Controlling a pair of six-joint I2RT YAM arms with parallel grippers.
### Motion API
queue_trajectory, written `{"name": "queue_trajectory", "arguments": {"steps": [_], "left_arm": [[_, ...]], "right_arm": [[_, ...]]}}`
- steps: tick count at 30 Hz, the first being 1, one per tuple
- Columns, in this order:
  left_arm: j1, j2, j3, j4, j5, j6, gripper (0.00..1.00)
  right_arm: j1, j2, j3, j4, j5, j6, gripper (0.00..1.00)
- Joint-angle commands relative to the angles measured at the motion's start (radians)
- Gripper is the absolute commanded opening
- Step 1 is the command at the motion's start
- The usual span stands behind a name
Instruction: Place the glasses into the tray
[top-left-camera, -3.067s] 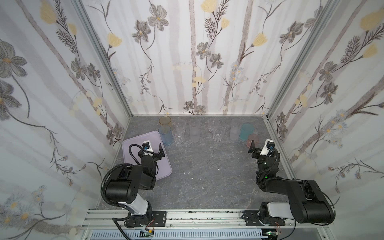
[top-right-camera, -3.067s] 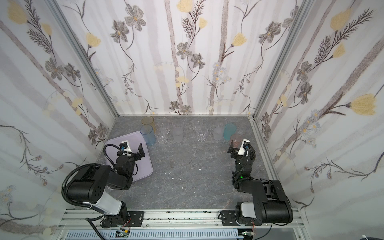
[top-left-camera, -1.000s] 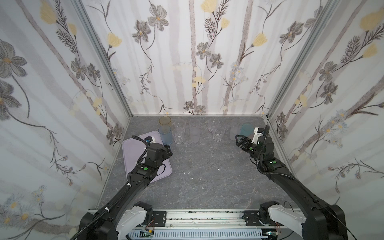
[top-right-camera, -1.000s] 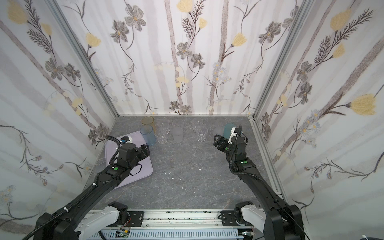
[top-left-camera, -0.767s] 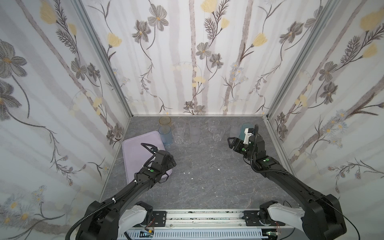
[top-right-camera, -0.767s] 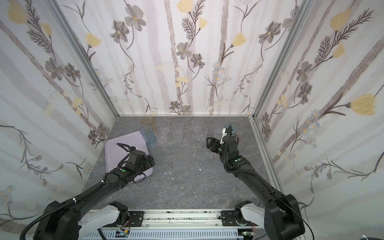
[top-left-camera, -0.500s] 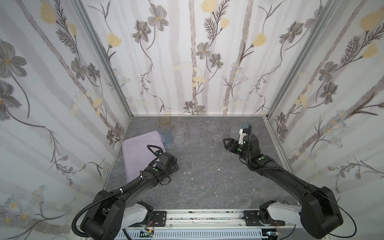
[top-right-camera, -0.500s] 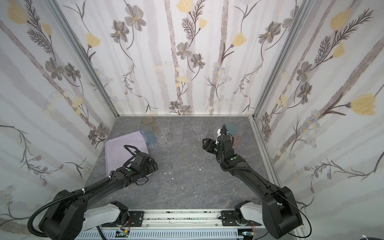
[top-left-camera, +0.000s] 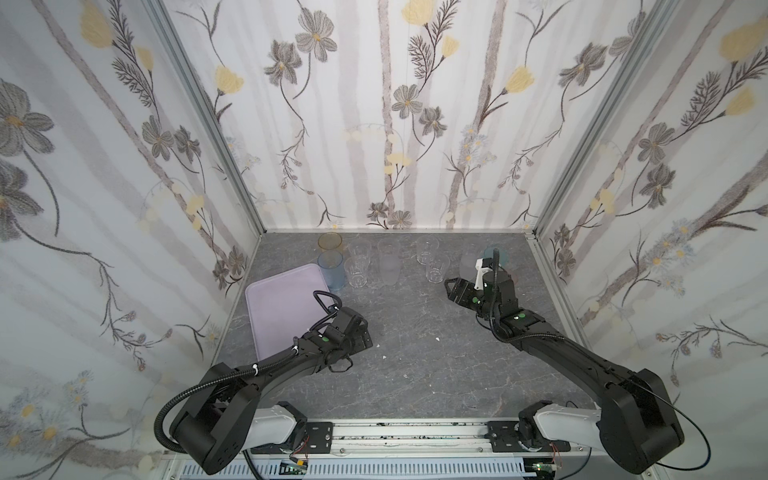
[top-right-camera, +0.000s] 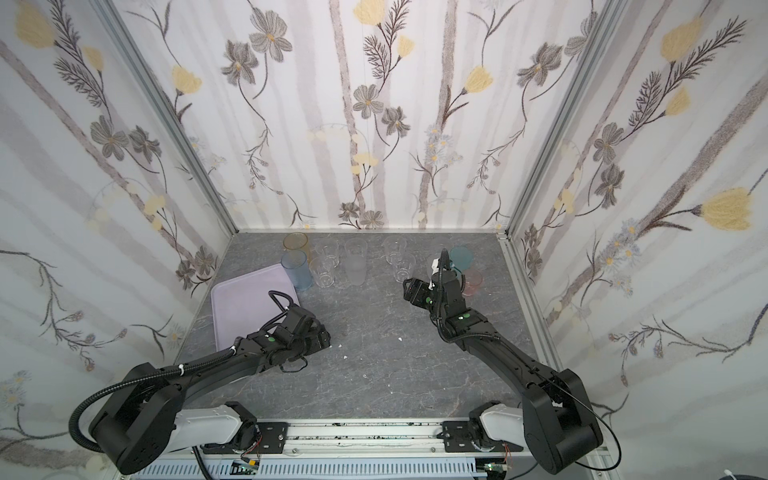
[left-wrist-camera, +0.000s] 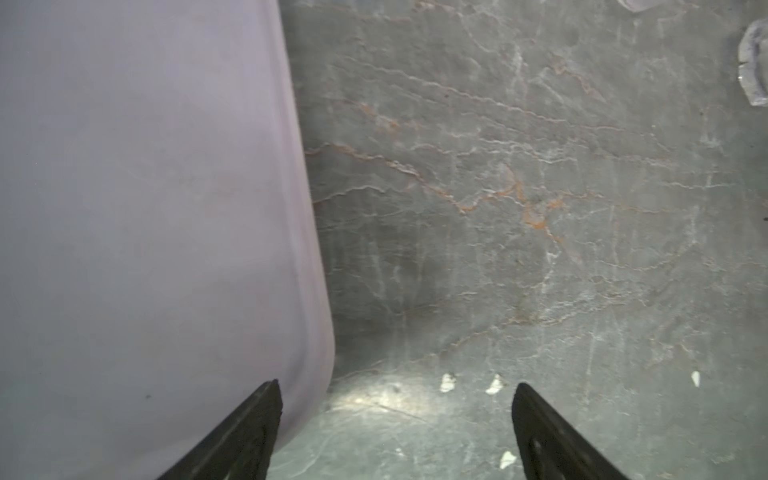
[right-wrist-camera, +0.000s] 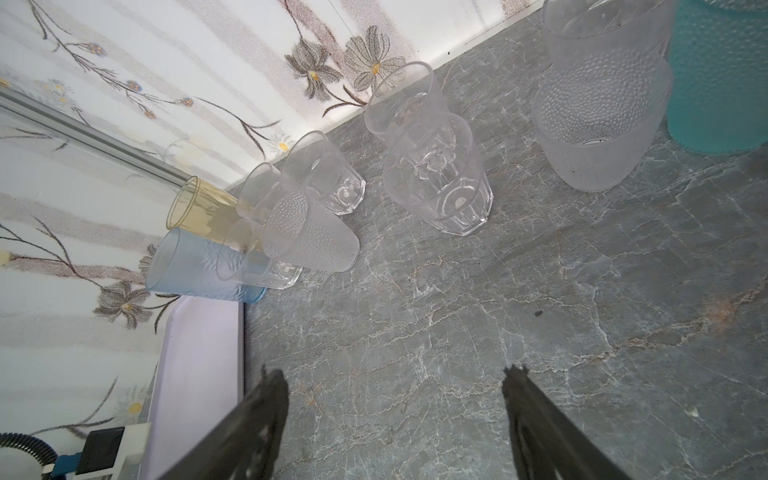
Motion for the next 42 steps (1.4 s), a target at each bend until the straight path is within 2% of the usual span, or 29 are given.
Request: {"name": "queue_trajectory", "arguments": {"steps": [1, 9, 12, 15, 19, 25, 30, 34, 39, 42], "left_arm": [[-0.012, 0.069, 0.060, 0.064, 0.017, -0.021, 0.89], [-0.067, 0.248, 0.235, 0.164, 0.079, -0.005, 0.88], [-0.065, 0.266, 0.279, 0.172, 0.100, 0.026, 0.88], [-0.040, 0.217, 0.271, 0.171, 0.101, 0.051, 0.87], [0.041, 0.096, 0.198, 0.153, 0.103, 0.072, 0.85], [0.167, -0.038, 0.116, -0.004, -0.074, 0.169, 0.85], [0.331, -0.164, 0.017, -0.011, -0.075, 0.113, 0.86], [0.369, -0.227, 0.001, -0.011, -0.080, 0.121, 0.86], [0.382, -0.236, -0.009, -0.011, -0.073, 0.132, 0.86], [0.382, -0.235, -0.012, -0.011, -0.072, 0.130, 0.87]], "right_arm": [[0.005, 0.012, 0.046, 0.035, 0.005, -0.001, 0.81], [0.025, 0.009, 0.045, 0.026, 0.004, 0.007, 0.80], [0.044, 0.016, 0.043, 0.025, 0.005, 0.025, 0.79], [0.067, 0.023, 0.030, 0.022, 0.014, 0.071, 0.76], [0.139, 0.063, 0.020, 0.031, 0.029, 0.181, 0.70], [0.347, 0.233, 0.154, -0.074, 0.149, 0.270, 0.67], [0.483, 0.463, 0.385, -0.188, 0.144, 0.223, 0.64], [0.519, 0.584, 0.526, -0.283, 0.142, 0.151, 0.55], [0.528, 0.700, 0.618, -0.326, 0.080, 0.104, 0.42], [0.528, 0.755, 0.662, -0.343, 0.034, 0.085, 0.37]]}}
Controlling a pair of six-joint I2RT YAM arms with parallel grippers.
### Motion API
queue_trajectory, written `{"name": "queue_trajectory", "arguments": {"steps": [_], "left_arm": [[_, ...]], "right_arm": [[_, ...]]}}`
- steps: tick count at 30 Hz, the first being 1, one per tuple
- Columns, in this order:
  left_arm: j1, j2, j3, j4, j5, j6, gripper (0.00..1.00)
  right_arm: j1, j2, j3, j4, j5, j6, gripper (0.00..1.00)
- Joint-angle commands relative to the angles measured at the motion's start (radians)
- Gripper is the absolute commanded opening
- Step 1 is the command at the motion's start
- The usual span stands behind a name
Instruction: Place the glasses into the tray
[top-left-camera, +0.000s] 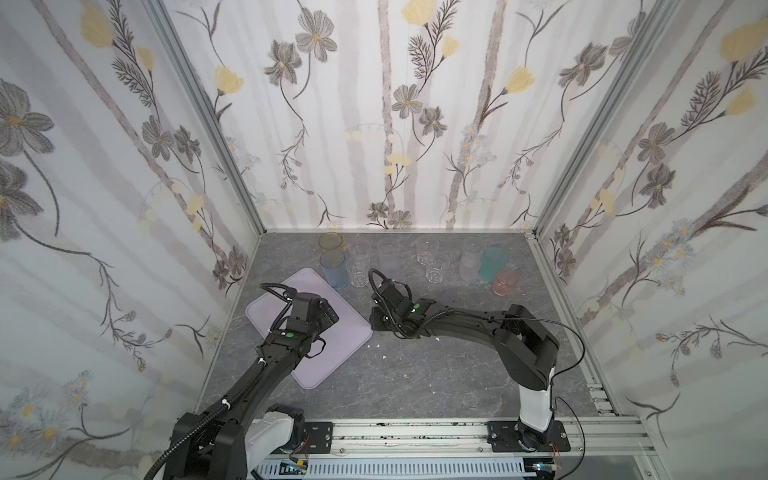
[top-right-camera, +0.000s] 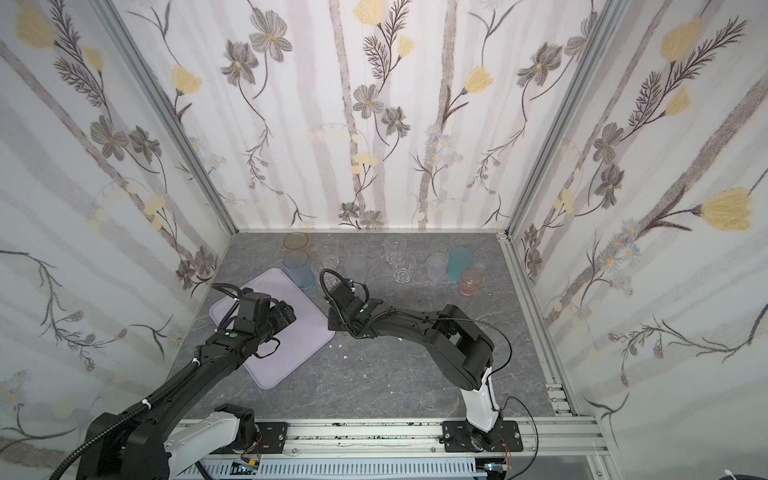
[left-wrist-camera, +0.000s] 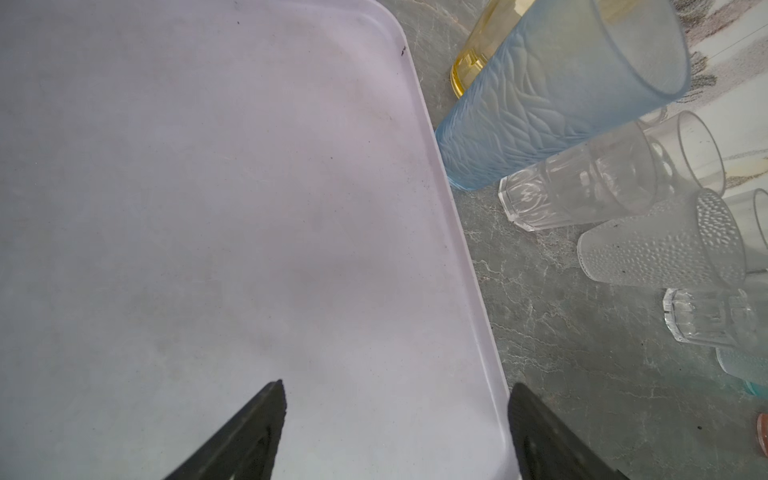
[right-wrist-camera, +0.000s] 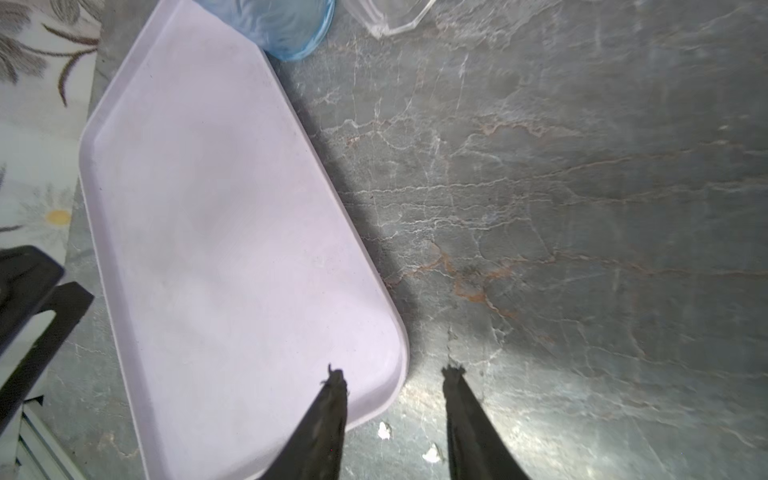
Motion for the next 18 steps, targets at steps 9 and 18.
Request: {"name": "queue_trajectory", "arguments": {"steps": [9, 18], "left_arm": [[0.003, -0.011, 0.001, -0.001, -0.017, 0.013, 0.87], [0.005, -0.050, 0.019, -0.003, -0.001, 0.021, 0.87]], "right_arm": [[0.008, 0.149, 0.153, -0.107, -0.062, -0.085, 0.28], [0.003, 0.233, 0.294, -0.286, 0.034, -0.222, 0.21]]}}
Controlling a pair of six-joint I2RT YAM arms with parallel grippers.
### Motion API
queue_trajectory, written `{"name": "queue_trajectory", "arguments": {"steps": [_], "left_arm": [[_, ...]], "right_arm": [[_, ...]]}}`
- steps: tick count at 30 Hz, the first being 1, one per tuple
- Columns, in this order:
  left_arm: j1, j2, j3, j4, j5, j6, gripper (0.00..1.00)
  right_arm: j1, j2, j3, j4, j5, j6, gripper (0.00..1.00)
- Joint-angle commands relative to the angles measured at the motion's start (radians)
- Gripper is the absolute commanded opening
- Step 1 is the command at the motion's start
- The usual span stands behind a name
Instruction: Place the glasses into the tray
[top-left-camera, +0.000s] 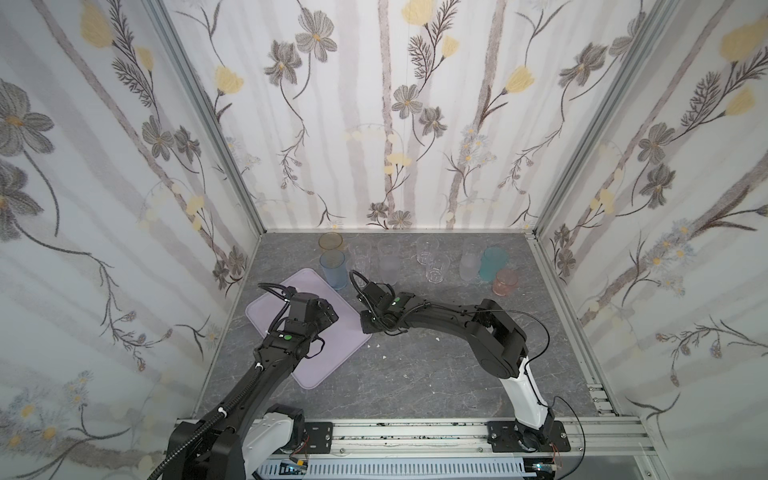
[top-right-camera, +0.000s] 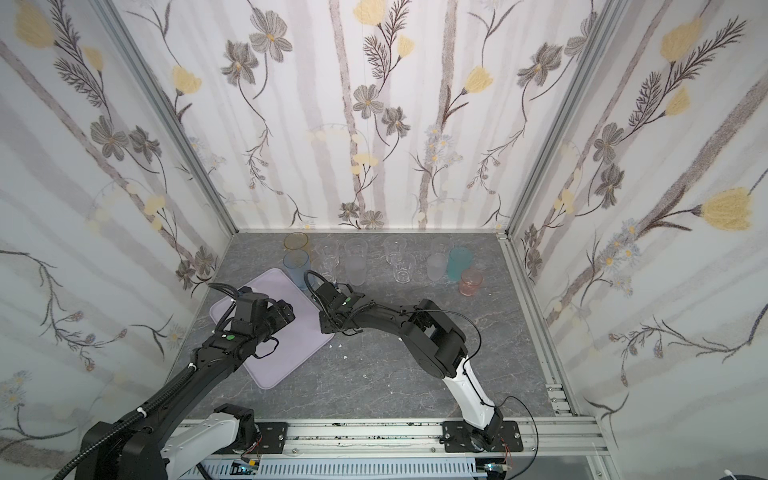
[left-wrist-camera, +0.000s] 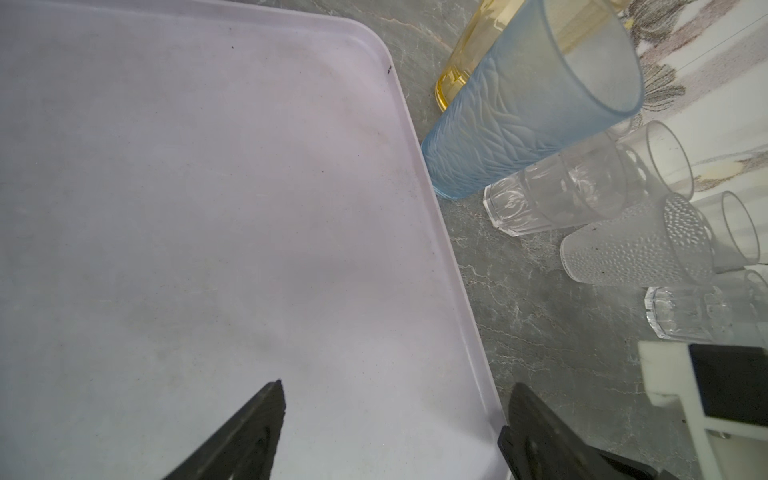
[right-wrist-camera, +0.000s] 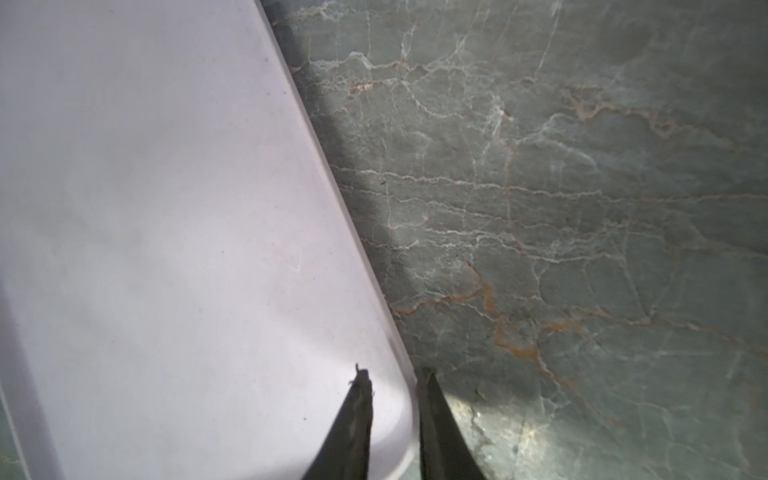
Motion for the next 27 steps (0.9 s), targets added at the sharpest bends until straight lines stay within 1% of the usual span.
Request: {"name": "queue_trajectory", "arguments": {"steps": [1, 8, 11, 14, 16, 18, 20, 23, 27], "left_arm": [[0.002, -0.006, 0.015, -0.003, -0.005, -0.002, 0.87], [0.002, -0.005, 0.022, -0.005, 0.001, -0.002, 0.87], [0.002, -0.005, 0.028, -0.005, 0.004, 0.003, 0.87], [0.003, -0.008, 0.034, -0.009, 0.009, 0.002, 0.87], [0.002, -0.008, 0.036, -0.011, 0.009, 0.003, 0.87], [0.002, -0.002, 0.034, -0.018, -0.013, -0.001, 0.87], [0.002, 0.012, 0.032, -0.024, -0.026, -0.007, 0.87], [0.002, 0.024, 0.030, -0.023, -0.012, -0.020, 0.87], [0.002, 0.008, 0.028, -0.024, -0.003, -0.018, 0.87]], "right_arm": [[-0.004, 0.038, 0.049, -0.100, 0.047, -0.077, 0.20], [-0.004, 0.067, 0.095, -0.157, 0.044, -0.122, 0.14], [-0.004, 0.075, 0.123, -0.189, 0.047, -0.160, 0.11], [-0.011, 0.078, 0.154, -0.242, 0.077, -0.240, 0.08], [-0.016, 0.069, 0.159, -0.263, 0.055, -0.334, 0.08], [-0.021, 0.073, 0.184, -0.324, 0.142, -0.409, 0.08], [-0.042, 0.070, 0.191, -0.358, 0.168, -0.457, 0.07], [-0.081, 0.048, 0.167, -0.355, 0.182, -0.514, 0.06], [-0.100, 0.025, 0.120, -0.355, 0.277, -0.631, 0.07]]}}
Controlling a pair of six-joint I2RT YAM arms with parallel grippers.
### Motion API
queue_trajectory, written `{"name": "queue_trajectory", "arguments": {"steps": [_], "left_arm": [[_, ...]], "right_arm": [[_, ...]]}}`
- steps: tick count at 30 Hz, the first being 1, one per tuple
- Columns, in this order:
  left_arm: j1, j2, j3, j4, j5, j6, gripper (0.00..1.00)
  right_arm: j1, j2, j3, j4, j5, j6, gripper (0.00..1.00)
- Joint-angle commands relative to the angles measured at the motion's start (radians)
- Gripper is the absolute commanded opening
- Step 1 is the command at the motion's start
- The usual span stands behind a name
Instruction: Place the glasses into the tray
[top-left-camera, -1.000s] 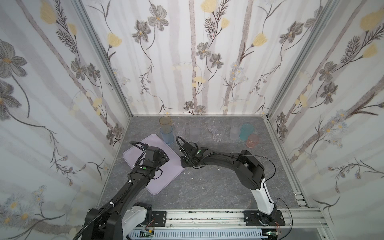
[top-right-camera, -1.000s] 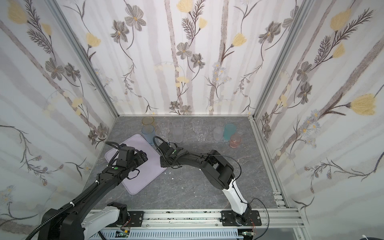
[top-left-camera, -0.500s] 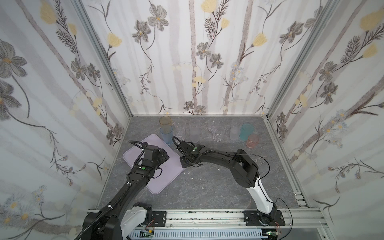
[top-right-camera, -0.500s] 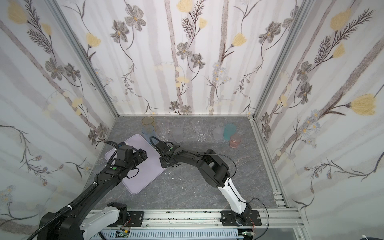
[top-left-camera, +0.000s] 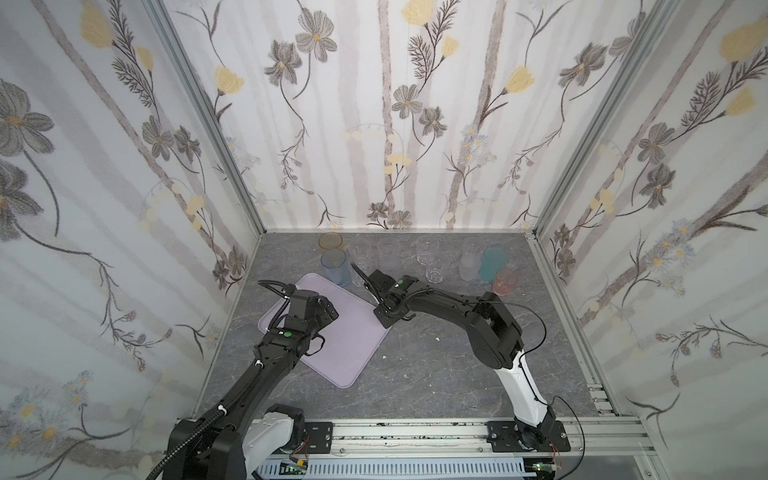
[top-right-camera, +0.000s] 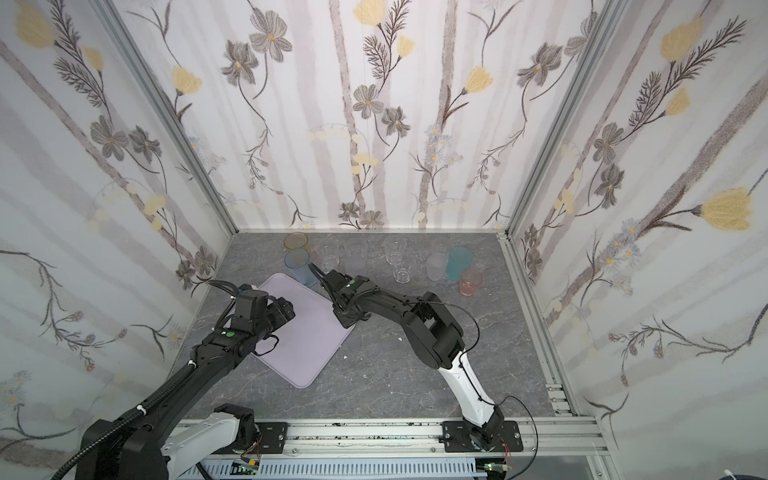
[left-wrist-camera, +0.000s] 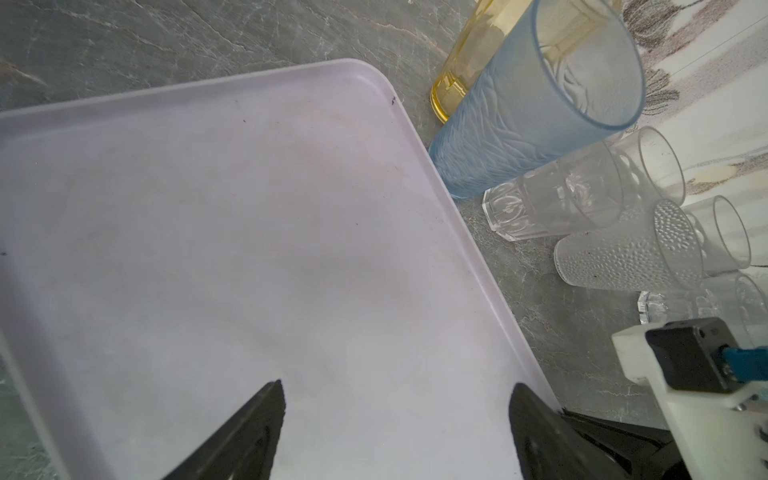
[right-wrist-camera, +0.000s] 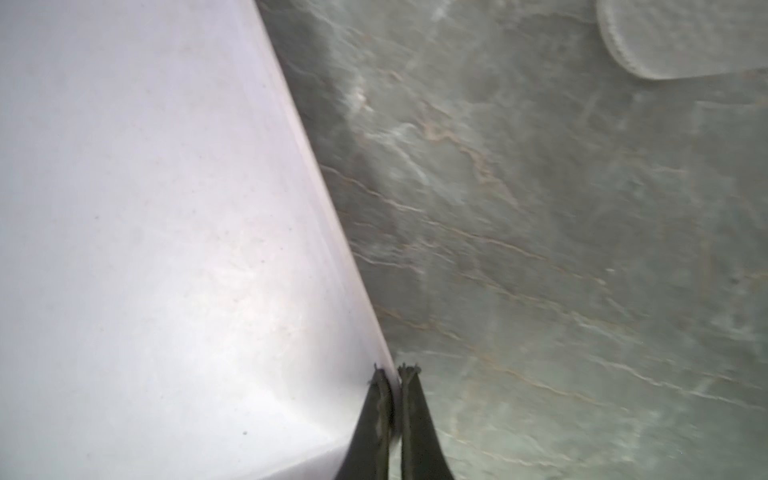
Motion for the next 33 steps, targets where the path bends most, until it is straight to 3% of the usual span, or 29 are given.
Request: {"name": "queue_trajectory", "arguments": {"steps": [1, 5, 9, 12, 16, 19, 26, 30, 33], "left_arm": [[0.001, -0.014, 0.001, -0.008, -0.005, -0.014, 0.87], [-0.002, -0.013, 0.001, -0.007, 0.001, -0.018, 0.87], [-0.009, -0.002, 0.008, -0.007, -0.001, -0.022, 0.87], [-0.015, 0.012, 0.020, -0.007, -0.003, -0.017, 0.87], [-0.017, 0.024, 0.031, -0.007, -0.024, 0.009, 0.89], [0.005, 0.048, 0.043, -0.004, -0.057, 0.035, 0.93], [0.148, 0.155, 0.078, 0.094, -0.023, -0.005, 0.98], [0.219, 0.259, 0.116, 0.158, 0.021, -0.029, 0.99], [0.253, 0.327, 0.137, 0.199, 0.055, -0.026, 1.00]], "right_arm": [[-0.008, -0.023, -0.036, -0.025, 0.155, -0.160, 0.07], [-0.042, -0.035, -0.069, -0.045, 0.253, -0.239, 0.13], [-0.090, -0.074, -0.106, -0.001, 0.337, -0.318, 0.25], [-0.097, -0.094, -0.105, 0.035, 0.414, -0.324, 0.35], [-0.085, -0.155, -0.129, 0.078, 0.407, -0.278, 0.44], [-0.087, -0.225, -0.162, 0.091, 0.353, -0.165, 0.47], [-0.143, -0.462, -0.407, 0.254, 0.047, 0.306, 0.51], [-0.153, -0.529, -0.565, 0.393, -0.103, 0.475, 0.55], [-0.154, -0.557, -0.645, 0.454, -0.142, 0.545, 0.57]]}}
